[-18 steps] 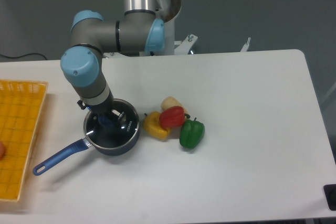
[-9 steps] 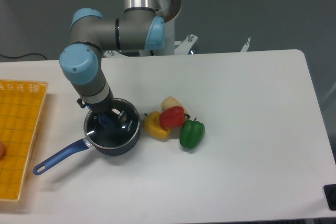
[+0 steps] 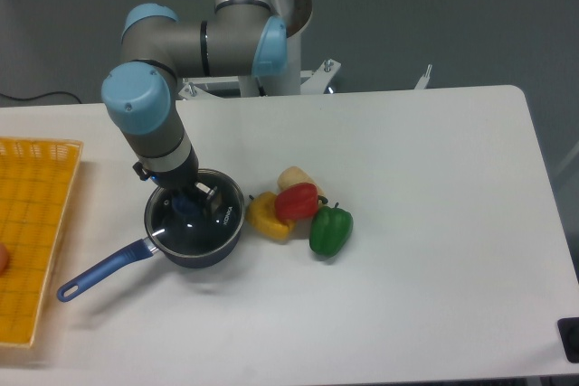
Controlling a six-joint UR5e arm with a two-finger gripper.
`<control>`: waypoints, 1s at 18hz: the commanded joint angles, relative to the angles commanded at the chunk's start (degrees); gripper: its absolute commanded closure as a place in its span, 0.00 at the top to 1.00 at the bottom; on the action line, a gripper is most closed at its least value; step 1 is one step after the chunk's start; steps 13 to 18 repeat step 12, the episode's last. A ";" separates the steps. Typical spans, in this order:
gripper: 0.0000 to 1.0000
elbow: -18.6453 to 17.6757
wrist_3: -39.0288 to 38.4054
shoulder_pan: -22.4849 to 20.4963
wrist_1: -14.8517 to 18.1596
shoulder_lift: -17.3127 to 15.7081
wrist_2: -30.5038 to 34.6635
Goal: Open the lid
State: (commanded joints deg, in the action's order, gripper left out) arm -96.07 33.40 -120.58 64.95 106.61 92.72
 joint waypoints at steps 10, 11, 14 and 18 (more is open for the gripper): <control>0.55 0.53 0.62 -2.02 1.41 -0.79 0.00; 0.55 0.53 0.62 -2.02 1.41 -0.79 0.00; 0.55 0.53 0.62 -2.02 1.41 -0.79 0.00; 0.55 0.53 0.62 -2.02 1.41 -0.79 0.00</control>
